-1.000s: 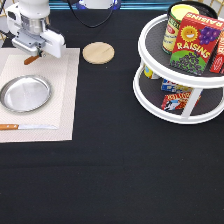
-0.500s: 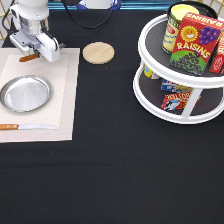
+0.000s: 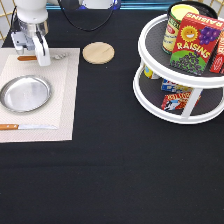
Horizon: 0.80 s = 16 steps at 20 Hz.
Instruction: Arrange plate and fork
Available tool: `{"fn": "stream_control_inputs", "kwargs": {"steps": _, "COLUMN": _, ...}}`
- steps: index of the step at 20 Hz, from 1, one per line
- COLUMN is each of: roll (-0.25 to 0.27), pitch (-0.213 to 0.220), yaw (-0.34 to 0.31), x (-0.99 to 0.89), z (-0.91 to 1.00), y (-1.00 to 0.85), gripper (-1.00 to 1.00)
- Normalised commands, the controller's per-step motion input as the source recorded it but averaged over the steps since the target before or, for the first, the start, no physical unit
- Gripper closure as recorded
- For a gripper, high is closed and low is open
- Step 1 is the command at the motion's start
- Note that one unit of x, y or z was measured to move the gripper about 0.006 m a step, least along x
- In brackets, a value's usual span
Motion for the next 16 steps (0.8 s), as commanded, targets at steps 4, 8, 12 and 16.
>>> {"fn": "stream_control_inputs", "kwargs": {"steps": 4, "roll": 0.155, "pitch": -0.07, "yaw": -0.153, "x": 0.06, "z": 0.2, "y": -0.32, "gripper": 1.0}}
{"fn": "stream_control_inputs", "kwargs": {"steps": 8, "roll": 0.245, "pitch": -0.039, "yaw": -0.067, "x": 0.0, "z": 0.11, "y": -0.52, "gripper": 1.0}}
{"fn": "stream_control_inputs", "kwargs": {"steps": 12, "roll": 0.262, "pitch": -0.074, "yaw": -0.017, "x": -0.2, "z": -0.01, "y": -0.63, "gripper": 1.0}}
{"fn": "stream_control_inputs", "kwargs": {"steps": 16, "roll": 0.17, "pitch": -0.096, "yaw": -0.024, "x": -0.2, "z": -0.19, "y": -0.54, "gripper": 1.0}}
